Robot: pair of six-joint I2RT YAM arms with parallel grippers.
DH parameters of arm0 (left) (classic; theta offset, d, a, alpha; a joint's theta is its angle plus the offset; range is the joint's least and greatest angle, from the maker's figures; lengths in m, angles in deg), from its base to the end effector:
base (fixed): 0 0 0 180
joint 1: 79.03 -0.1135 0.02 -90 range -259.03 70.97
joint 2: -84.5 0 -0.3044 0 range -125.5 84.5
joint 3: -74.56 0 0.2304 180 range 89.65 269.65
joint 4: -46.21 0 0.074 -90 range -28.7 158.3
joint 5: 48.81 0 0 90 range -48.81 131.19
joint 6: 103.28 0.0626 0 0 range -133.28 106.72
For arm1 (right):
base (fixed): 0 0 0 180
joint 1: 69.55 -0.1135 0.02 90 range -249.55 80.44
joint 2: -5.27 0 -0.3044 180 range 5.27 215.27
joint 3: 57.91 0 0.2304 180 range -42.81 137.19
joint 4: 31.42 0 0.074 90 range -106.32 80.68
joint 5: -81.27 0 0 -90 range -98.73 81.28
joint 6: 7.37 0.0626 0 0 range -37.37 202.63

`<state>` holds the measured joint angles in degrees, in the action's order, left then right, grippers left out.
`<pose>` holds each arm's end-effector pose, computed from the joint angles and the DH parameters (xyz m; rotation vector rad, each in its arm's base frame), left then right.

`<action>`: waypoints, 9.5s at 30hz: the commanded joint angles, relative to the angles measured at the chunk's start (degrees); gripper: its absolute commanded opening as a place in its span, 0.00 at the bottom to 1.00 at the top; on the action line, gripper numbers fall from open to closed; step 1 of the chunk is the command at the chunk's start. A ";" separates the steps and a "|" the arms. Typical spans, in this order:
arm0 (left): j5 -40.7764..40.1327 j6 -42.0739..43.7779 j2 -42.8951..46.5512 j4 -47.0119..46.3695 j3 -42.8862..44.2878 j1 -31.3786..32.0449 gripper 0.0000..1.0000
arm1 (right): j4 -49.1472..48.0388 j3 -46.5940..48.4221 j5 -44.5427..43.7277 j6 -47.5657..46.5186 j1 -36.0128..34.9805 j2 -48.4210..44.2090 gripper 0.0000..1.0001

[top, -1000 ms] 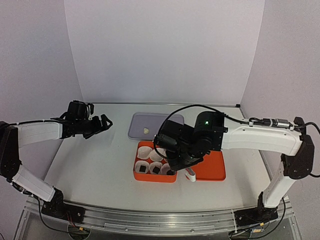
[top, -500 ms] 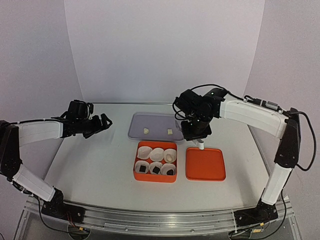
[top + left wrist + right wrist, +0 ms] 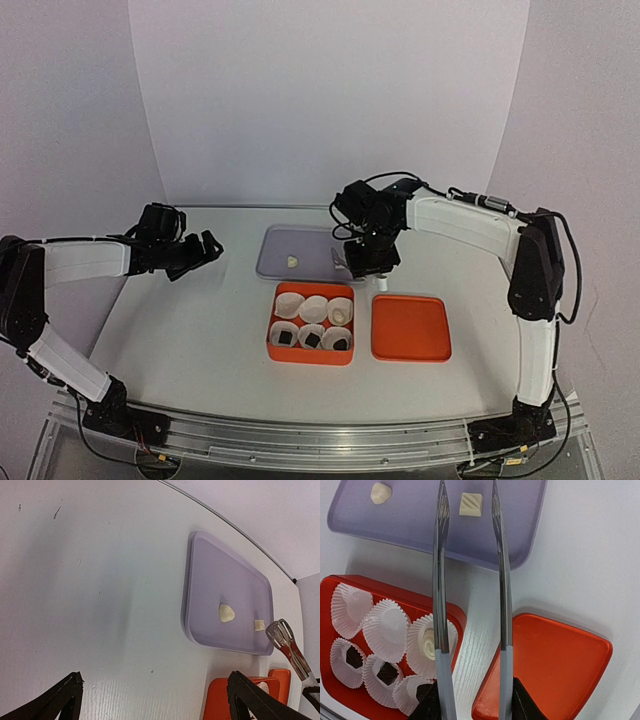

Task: Pack the chocolate

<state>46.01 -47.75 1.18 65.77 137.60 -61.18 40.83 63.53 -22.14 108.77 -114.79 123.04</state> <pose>0.2891 -0.0986 0.2486 -0.2912 2.3112 -0.5686 0.3208 0.3029 0.2720 -0.3893 2.6760 0.0402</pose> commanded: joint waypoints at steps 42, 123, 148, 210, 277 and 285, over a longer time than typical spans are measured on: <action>-0.13 1.20 -0.23 -0.08 3.30 0.08 1.00 | -1.48 1.19 -1.58 -1.96 1.69 -4.59 0.07; 0.89 3.98 1.93 2.36 3.60 0.05 1.00 | -1.51 -16.92 7.09 -36.11 -7.03 -13.39 0.05; 0.18 4.24 0.70 2.65 4.58 0.04 1.00 | -1.50 -14.80 7.82 -38.14 -6.24 -10.49 0.16; -2.10 1.30 -0.39 -0.02 5.27 -0.01 1.00 | -1.69 12.90 10.68 -41.46 1.56 2.73 0.33; -3.09 0.65 -0.51 1.87 4.82 0.00 1.00 | -1.69 25.10 6.47 -43.19 4.10 20.38 0.26; -2.93 0.29 0.00 1.51 4.53 0.08 1.00 | -1.76 24.89 6.95 -43.11 4.10 17.71 0.16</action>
<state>43.95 -47.73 0.79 67.43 141.75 -61.18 39.88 86.83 -15.03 65.13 -110.94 143.15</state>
